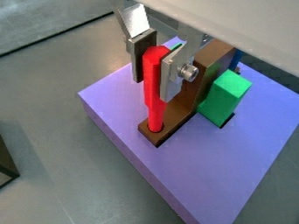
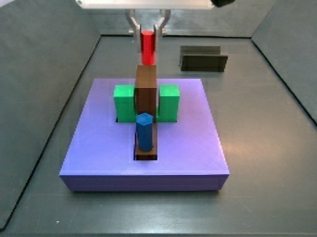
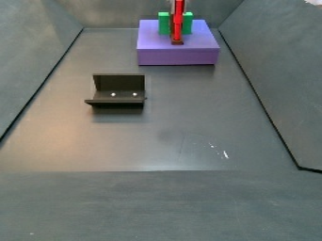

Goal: Pick up the red object. Move up. Move to above the board. Insert the red object.
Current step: Insert the red object.

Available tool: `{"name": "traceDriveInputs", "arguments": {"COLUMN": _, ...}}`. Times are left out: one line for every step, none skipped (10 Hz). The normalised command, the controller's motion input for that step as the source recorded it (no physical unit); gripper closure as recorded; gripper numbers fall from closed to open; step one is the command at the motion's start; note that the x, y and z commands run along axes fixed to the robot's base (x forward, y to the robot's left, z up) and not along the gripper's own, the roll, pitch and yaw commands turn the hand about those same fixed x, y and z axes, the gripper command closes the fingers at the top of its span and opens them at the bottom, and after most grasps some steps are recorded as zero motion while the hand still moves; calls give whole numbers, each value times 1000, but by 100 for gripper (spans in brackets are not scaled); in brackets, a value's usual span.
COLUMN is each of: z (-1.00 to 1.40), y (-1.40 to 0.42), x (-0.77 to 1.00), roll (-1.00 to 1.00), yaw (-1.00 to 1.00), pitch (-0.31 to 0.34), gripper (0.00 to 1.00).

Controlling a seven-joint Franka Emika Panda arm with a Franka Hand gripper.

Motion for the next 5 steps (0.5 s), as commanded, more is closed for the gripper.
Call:
{"name": "traceDriveInputs", "arguments": {"z": -206, "y": 0, "x": 40, "roll": 0, "yaw": 0, "pitch": 0, "gripper": 100}}
{"name": "traceDriveInputs", "arguments": {"z": -174, "y": 0, "x": 34, "roll": 0, "yaw": 0, "pitch": 0, "gripper": 100}}
{"name": "traceDriveInputs", "arguments": {"z": -234, "y": 0, "x": 37, "roll": 7, "yaw": 0, "pitch": 0, "gripper": 100}}
{"name": "traceDriveInputs", "arguments": {"z": -234, "y": 86, "x": 103, "roll": 40, "yaw": 0, "pitch": 0, "gripper": 100}}
{"name": "traceDriveInputs", "arguments": {"z": -197, "y": 69, "x": 77, "roll": 90, "yaw": 26, "pitch": 0, "gripper": 100}}
